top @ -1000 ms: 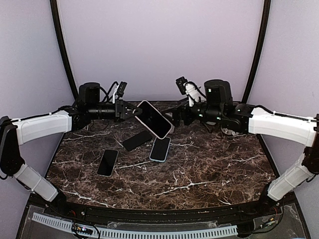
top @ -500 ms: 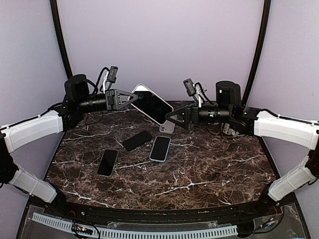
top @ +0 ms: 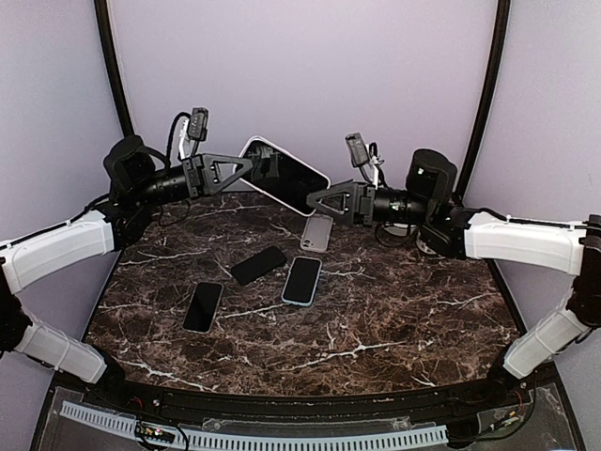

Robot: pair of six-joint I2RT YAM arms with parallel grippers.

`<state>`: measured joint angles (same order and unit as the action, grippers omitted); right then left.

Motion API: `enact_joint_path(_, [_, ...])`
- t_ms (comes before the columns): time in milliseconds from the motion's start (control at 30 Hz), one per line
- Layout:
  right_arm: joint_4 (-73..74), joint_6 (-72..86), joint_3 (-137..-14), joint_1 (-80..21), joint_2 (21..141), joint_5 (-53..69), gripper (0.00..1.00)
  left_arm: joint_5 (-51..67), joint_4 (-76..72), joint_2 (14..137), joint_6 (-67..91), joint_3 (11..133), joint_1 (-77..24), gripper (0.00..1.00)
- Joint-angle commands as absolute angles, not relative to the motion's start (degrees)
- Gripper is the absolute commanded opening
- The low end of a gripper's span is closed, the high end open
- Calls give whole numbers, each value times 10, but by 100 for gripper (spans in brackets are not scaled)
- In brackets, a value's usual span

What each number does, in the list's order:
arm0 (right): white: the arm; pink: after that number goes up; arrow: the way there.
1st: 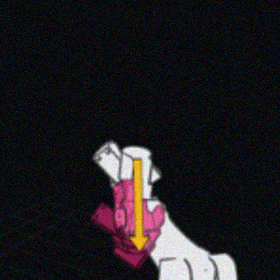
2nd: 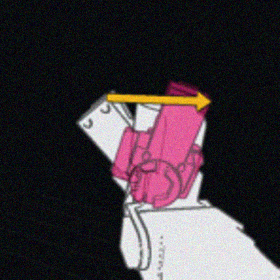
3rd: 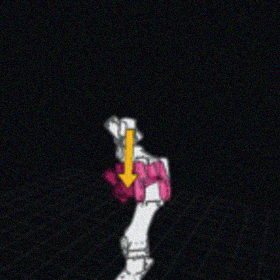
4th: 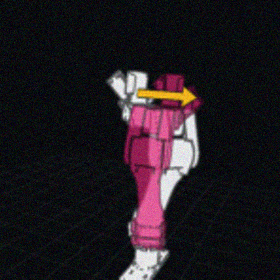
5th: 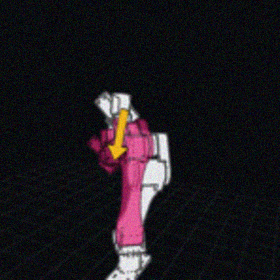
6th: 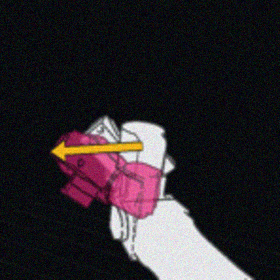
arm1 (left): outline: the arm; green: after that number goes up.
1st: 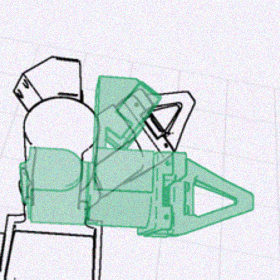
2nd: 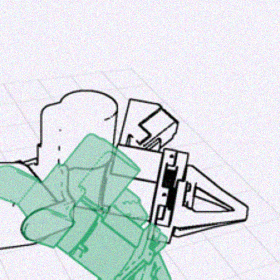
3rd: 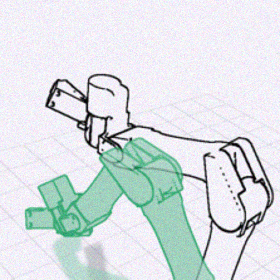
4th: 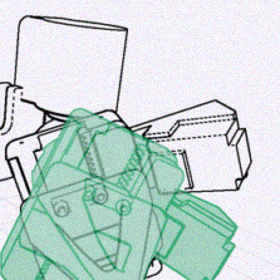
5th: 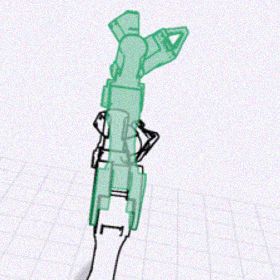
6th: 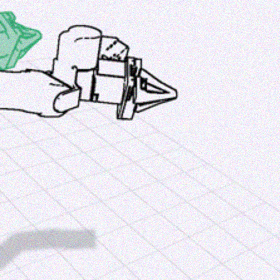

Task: Take the phone out of the phone case
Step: Pass from the left arm to the right

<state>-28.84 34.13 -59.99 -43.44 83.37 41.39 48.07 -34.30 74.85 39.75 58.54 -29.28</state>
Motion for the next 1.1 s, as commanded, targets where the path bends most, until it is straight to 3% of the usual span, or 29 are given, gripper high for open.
enact_joint_path(0, [-380, 381, -606, -436, 841, 431, 59, 491, -435, 727, 430, 578, -294, 0])
enact_joint_path(333, [-451, 406, -619, -443, 863, 450, 37, 485, -454, 729, 445, 568, -294, 0])
enact_joint_path(433, [-463, 411, -624, -445, 868, 457, 23, 484, -457, 731, 449, 566, -293, 0])
enact_joint_path(567, [-474, 415, -627, -450, 871, 457, 16, 483, -457, 731, 451, 563, -294, 0])
enact_joint_path(700, [-488, 416, -624, -455, 867, 461, 0, 482, -456, 731, 449, 559, -294, 0])
enact_joint_path(800, [-489, 412, -624, -459, 864, 467, 0, 480, -450, 731, 444, 556, -293, 0])
enact_joint_path(867, [-500, 418, -622, -459, 864, 476, 0, 481, -446, 731, 439, 554, -293, 9])
enact_joint_path(1000, [-469, 402, -618, -460, 856, 467, 0, 477, -405, 721, 407, 552, -294, 48])
enact_joint_path(1033, [-445, 386, -616, -459, 849, 457, 0, 466, -392, 712, 388, 551, -294, 63])
enact_joint_path(1067, [-418, 368, -616, -458, 843, 442, 0, 459, -364, 707, 377, 551, -294, 69])
